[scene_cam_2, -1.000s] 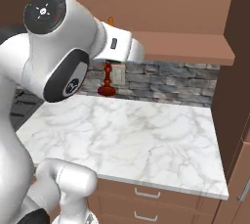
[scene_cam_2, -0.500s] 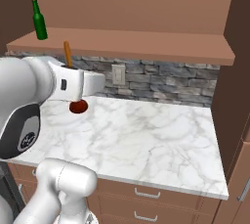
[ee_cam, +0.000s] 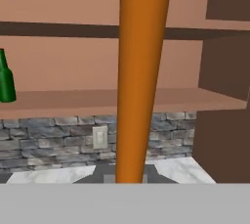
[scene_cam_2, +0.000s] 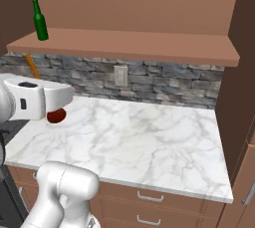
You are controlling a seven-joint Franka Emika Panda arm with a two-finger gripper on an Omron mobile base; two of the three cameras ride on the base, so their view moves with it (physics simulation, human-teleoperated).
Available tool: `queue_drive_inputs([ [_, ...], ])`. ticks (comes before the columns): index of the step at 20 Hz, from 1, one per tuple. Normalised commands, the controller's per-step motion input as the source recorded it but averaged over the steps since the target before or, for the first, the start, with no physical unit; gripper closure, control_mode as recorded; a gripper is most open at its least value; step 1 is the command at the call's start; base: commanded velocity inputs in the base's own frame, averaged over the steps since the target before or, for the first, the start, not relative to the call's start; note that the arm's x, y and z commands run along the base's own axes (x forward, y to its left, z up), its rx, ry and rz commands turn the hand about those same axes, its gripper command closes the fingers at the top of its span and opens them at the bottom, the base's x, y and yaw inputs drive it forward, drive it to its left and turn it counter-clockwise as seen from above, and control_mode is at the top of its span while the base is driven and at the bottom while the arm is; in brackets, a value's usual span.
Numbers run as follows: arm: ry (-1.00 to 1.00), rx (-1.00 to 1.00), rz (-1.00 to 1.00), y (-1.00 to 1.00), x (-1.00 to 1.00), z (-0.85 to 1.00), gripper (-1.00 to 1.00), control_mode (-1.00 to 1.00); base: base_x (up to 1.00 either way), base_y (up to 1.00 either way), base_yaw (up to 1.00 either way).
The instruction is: Get the candle and the beer from the cabinet and move them to the dining counter.
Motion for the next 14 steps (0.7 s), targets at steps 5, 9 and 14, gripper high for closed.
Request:
queue_drive_inputs([
  [5,0.07,0.0,0.04,0.27,-0.28,0.11,1.0,-1.0,0.0,0.0,0.0],
  [9,0.22,0.0,0.07,0.07,-0.05,0.19,1.0,-1.0,0.0,0.0,0.0],
  [14,0.2,0.0,0.04,0.05,0.0,0.04,1.0,-1.0,0.0,0.0,0.0],
])
